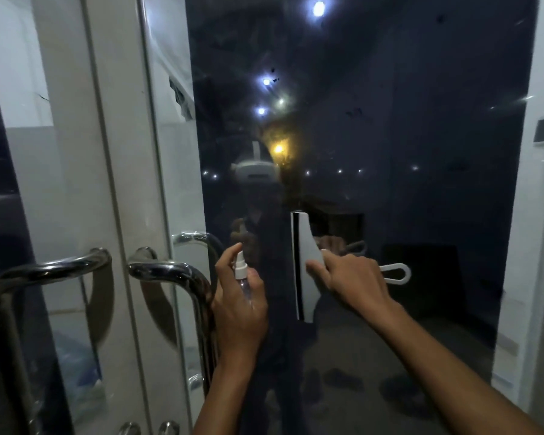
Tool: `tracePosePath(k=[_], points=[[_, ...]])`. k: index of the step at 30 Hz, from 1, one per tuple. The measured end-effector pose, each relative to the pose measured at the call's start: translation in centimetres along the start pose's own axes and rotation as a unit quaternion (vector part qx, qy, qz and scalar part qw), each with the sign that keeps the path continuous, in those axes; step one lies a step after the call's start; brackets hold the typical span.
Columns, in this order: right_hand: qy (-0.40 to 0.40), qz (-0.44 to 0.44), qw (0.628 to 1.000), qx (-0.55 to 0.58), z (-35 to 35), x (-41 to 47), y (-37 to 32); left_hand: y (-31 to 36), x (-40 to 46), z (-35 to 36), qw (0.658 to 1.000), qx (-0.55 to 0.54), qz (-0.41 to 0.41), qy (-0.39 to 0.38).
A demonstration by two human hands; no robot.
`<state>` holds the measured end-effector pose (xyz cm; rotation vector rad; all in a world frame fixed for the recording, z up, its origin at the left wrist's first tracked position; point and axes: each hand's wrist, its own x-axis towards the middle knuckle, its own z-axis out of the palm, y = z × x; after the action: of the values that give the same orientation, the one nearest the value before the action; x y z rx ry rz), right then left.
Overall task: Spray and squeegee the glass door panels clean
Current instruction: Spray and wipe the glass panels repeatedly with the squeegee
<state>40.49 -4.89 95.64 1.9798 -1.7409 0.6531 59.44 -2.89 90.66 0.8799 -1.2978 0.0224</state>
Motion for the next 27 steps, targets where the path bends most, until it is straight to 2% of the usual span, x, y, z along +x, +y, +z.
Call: tracePosePath(k=[6,9,11,13,22,27], points=[[0.011,-0.031,0.999,-0.006,-0.5,1.6,-2.8,-0.9,0.3,1.1,1.0,0.01,-0.004,-0.023],[-0.001,0.019,0.999,0.026,-0.1,1.5,-0.5,-1.9,0.3,1.2,0.999,0.013,-0.006,-0.042],[0.011,0.065,0.996,0.057,0.3,0.6,1.8,-2.2,0.3,0.9,0.998,0.008,-0.001,-0.055],[0.031,0.074,0.995,0.067,0.3,-0.1,2.8,-2.4,0.5,0.8,0.998,0.01,0.009,-0.066],[0.061,-0.001,0.995,0.078,-0.4,3.5,-1.4,-2.6,3.3,1.6,0.999,0.007,0.026,-0.048],[0.066,0.069,0.99,0.107,-0.6,2.0,2.6,-2.6,3.3,1.9,0.999,0.006,0.031,-0.042]])
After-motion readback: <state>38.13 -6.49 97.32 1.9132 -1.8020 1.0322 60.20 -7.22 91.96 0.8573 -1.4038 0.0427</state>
